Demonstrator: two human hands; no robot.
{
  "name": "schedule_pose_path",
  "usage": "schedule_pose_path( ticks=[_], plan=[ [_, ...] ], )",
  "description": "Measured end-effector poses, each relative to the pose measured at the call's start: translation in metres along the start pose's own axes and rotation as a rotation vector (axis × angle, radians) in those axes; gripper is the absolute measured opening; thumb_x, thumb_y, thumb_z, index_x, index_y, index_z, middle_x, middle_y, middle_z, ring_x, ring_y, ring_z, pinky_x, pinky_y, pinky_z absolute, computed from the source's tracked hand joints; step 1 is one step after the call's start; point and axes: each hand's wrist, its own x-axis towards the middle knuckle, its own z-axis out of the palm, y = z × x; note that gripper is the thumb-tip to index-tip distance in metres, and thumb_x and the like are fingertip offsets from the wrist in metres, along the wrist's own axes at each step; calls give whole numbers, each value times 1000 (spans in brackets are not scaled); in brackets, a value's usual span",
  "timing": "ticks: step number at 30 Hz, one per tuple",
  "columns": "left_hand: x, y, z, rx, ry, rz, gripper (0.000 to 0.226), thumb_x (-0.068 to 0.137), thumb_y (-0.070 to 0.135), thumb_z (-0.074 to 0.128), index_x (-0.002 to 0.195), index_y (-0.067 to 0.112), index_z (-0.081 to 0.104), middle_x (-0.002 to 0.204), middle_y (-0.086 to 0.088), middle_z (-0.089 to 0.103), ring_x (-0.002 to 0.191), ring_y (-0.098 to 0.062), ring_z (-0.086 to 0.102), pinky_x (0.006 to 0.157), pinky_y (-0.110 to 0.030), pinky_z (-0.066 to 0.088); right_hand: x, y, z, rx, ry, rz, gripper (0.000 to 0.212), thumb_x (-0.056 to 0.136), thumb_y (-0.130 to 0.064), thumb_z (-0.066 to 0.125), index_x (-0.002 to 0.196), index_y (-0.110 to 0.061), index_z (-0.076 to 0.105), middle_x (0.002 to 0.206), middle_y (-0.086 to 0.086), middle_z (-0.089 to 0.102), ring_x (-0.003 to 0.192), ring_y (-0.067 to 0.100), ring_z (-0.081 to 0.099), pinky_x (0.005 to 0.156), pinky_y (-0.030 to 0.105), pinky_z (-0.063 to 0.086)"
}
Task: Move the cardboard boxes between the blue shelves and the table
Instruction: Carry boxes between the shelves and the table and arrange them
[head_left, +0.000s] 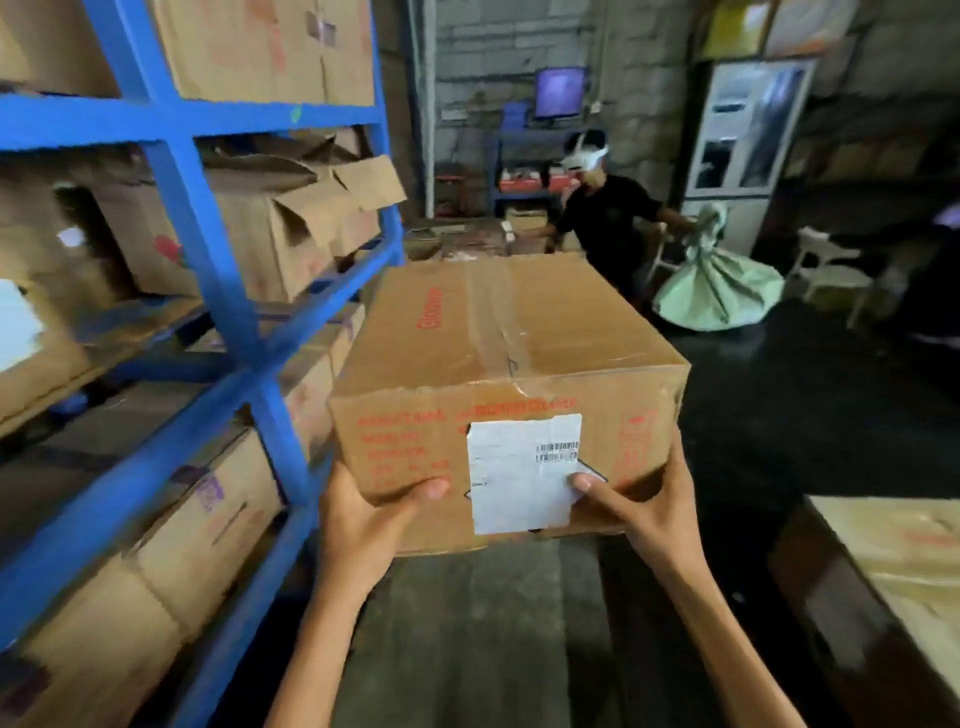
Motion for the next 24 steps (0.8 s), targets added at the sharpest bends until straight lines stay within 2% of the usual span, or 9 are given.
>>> schedule_pose_path(
  ticks=[4, 7, 9, 11, 13, 15, 19, 22, 24],
  plan=[
    [3, -6, 98, -68, -277, -44, 71, 44, 45, 96, 105, 23, 66, 92, 9, 78, 89, -5, 74, 78, -20, 57, -20, 16, -85, -117, 244, 25, 101, 63, -36, 93, 148, -36, 38, 122, -40, 58, 117, -12, 58, 89, 11, 52],
    [-8, -9, 175, -100, -463, -30, 67, 49, 45, 99, 104, 24, 66, 92, 15, 78, 90, -2, 74, 85, -29, 58, -40, 26, -150, -197, 416, 64, 98, 63, -41, 92, 142, -53, 36, 125, -43, 55, 119, -15, 54, 101, 25, 53],
    [-23, -2, 226, -126, -575, -4, 73, 51, 46, 99, 110, 24, 62, 91, 18, 76, 90, 8, 70, 85, -19, 54, -56, 28, -190, -250, 532, 92, 99, 63, -46, 94, 139, -64, 34, 127, -44, 53, 121, -12, 54, 102, 30, 51],
    [-38, 10, 270, -141, -683, 54, 77, 57, 31, 95, 121, 20, 55, 94, 24, 71, 92, 17, 63, 82, -4, 47, -72, 24, -224, -311, 649, 78, 105, 61, -51, 95, 145, -54, 33, 128, -44, 52, 121, -14, 53, 98, 17, 49],
    [-56, 22, 307, -170, -784, 72, 85, 56, 32, 92, 130, 16, 52, 109, 15, 69, 102, 6, 64, 90, -14, 50, -92, 18, -252, -347, 773, 79, 102, 61, -43, 95, 144, -44, 36, 125, -37, 53, 113, -21, 54, 89, 5, 46],
    [-77, 34, 336, -200, -894, 101, 93, 56, 35, 92, 138, 18, 51, 118, 7, 68, 107, -3, 65, 90, -22, 50, -116, 11, -275, -381, 884, 93, 97, 62, -36, 91, 143, -37, 38, 124, -30, 55, 108, -21, 55, 89, 6, 48],
    [-132, 62, 376, -286, -1108, 130, 84, 62, 24, 92, 135, 24, 51, 117, 15, 67, 105, 4, 65, 86, -20, 51, -173, -14, -309, -483, 1084, 126, 102, 64, -28, 93, 145, -37, 32, 119, -29, 55, 103, -25, 55, 80, 0, 44],
    [-180, 82, 394, -332, -1264, 137, 83, 60, 28, 91, 132, 28, 50, 115, 17, 64, 99, 12, 63, 82, -17, 51, -226, -32, -323, -535, 1234, 151, 98, 64, -30, 96, 142, -36, 37, 121, -25, 58, 104, -21, 58, 82, 4, 48],
    [-215, 91, 399, -358, -1374, 123, 88, 63, 22, 92, 139, 23, 47, 121, 10, 65, 102, 7, 64, 88, -21, 54, -266, -43, -327, -553, 1328, 206, 101, 61, -41, 97, 145, -34, 41, 127, -19, 63, 112, -8, 63, 91, 19, 56]
  ],
)
